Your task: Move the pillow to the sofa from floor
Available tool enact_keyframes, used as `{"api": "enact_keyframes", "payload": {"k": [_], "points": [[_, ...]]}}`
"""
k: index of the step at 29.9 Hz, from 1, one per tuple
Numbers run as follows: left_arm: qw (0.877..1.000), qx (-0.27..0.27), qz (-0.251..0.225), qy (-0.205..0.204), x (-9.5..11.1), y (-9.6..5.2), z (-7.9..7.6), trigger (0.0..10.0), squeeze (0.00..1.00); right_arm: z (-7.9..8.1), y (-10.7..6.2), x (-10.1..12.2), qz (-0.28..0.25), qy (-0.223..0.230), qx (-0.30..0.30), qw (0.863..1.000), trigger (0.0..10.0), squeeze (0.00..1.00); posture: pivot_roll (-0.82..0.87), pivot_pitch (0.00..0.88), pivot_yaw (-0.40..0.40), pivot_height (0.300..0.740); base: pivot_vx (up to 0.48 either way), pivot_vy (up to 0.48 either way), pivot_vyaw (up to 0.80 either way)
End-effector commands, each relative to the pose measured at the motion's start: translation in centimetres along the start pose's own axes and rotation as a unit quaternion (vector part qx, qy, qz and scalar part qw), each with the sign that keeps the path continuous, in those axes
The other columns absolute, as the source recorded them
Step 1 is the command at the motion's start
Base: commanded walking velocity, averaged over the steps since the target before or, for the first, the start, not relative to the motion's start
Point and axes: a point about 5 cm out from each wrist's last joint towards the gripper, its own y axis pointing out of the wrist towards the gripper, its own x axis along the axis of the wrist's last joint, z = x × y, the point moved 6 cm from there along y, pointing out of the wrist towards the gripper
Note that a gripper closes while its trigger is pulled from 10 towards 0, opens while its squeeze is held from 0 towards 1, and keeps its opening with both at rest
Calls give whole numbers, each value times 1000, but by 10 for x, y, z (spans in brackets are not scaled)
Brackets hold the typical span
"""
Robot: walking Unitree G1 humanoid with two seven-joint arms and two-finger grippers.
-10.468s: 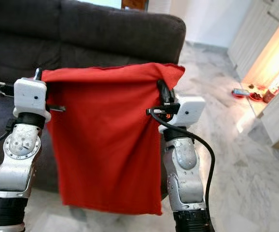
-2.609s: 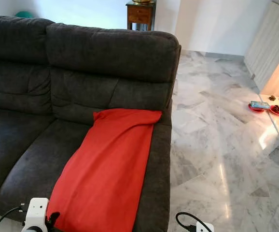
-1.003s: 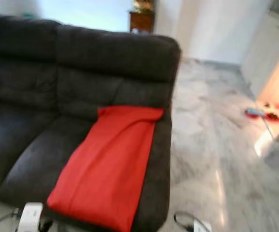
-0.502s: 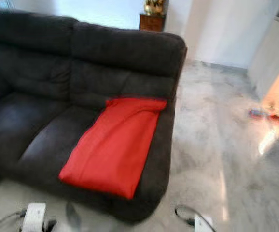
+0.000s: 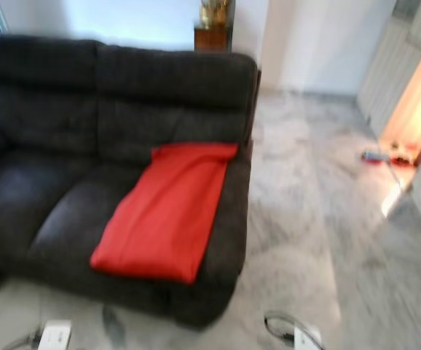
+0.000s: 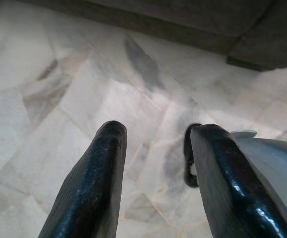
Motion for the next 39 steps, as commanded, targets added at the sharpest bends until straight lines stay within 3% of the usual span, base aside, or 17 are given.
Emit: {"api": "enact_keyframes", "payload": {"k": [1,10,15,20,25,31,36,39], "points": [[1000,1,-5,6,6,2,0,10000,0,-1,1,7,-8,6,-2,1000,10000,0,111,0,-81,740,0,0,0],[999,6,-7,37,13,3,7,10000,0,6,1,8,-9,2,14,1000,10000,0,110,0,-56,740,0,0,0],[998,-1,-18,56,27,6,8,10000,0,1,-1,-3,2,4,0,1000,10000,0,72,0,-4,740,0,0,0],[996,-16,-21,88,37,9,3,10000,0,-8,-4,-18,14,35,-22,999,10000,0,-5,0,63,740,0,0,0],[995,-19,-20,94,40,10,0,10000,0,-8,-5,-23,18,41,-24,999,10000,0,-27,0,67,740,0,0,0],[995,-32,-21,95,45,13,-15,10000,0,-12,-6,-24,15,34,-26,999,10000,0,-67,0,52,740,0,0,0],[991,-64,-15,115,44,13,-37,10000,0,-40,-9,-26,8,62,-66,996,10000,0,-202,0,131,740,0,0,0],[990,-76,-17,119,47,13,-48,10000,0,-46,-10,-28,7,71,-74,995,10000,0,-236,0,142,740,0,0,0]]}}
